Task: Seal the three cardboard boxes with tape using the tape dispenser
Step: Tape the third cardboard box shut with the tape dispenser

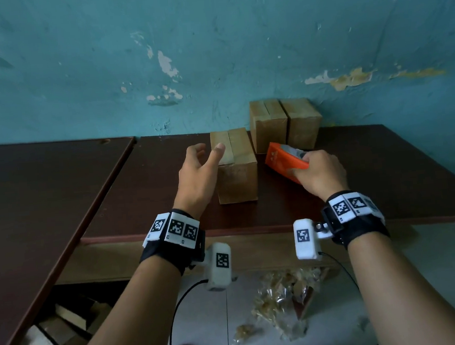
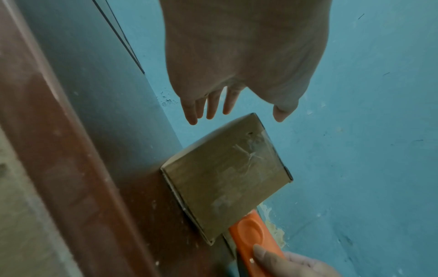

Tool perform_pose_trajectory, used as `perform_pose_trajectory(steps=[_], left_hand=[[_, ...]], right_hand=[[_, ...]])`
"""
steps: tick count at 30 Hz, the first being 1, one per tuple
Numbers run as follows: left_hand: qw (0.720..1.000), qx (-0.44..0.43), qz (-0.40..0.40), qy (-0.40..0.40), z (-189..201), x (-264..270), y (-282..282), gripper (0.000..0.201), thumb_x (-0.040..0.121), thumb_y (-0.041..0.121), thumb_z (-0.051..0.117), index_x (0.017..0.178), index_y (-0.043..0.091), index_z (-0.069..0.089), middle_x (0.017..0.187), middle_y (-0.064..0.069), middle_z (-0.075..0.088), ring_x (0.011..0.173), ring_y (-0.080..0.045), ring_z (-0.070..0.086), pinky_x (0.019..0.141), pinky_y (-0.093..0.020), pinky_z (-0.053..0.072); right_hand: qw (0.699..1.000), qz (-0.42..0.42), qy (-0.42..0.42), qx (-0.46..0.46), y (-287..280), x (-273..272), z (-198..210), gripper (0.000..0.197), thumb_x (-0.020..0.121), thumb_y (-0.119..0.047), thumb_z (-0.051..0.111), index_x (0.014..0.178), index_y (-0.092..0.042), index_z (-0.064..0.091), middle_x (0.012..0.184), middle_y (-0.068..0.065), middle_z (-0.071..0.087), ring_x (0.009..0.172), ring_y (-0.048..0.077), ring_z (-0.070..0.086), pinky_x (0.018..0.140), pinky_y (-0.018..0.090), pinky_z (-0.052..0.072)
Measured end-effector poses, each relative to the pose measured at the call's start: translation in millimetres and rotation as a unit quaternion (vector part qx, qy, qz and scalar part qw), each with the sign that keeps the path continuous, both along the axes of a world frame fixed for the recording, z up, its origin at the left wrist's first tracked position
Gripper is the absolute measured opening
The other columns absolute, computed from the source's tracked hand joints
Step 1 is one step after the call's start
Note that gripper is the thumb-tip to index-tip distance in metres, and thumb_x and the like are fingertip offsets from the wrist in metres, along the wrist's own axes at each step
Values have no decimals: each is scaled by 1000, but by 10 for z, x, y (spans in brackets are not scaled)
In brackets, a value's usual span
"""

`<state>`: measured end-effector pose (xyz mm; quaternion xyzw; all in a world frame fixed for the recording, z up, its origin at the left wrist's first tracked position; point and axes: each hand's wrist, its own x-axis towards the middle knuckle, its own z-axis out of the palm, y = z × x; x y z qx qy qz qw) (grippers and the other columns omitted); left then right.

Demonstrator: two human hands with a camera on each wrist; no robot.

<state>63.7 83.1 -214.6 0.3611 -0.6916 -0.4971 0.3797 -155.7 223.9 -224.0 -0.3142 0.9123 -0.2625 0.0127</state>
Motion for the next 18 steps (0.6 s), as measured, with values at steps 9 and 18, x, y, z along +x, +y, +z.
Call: perform_pose_trajectory(steps=[9, 18], left_hand=[[999, -30, -19, 22, 186, 18, -84, 66, 90, 69, 57, 139, 26, 65, 136, 6, 68, 128, -12, 61, 112, -44, 50], [997, -44, -64, 22, 397, 33, -87, 45, 108, 42, 56, 148, 21, 60, 146, 5, 63, 133, -8, 56, 102, -23, 44]], right_hand=[[962, 50, -103, -249, 98, 8, 410, 24, 87, -39, 79, 94, -16, 74, 92, 5, 72, 86, 27, 71, 59, 35, 58], [923, 112, -128, -345, 199, 124, 631, 33, 81, -44, 83, 93, -14, 78, 87, 11, 78, 79, 31, 77, 60, 44, 60]])
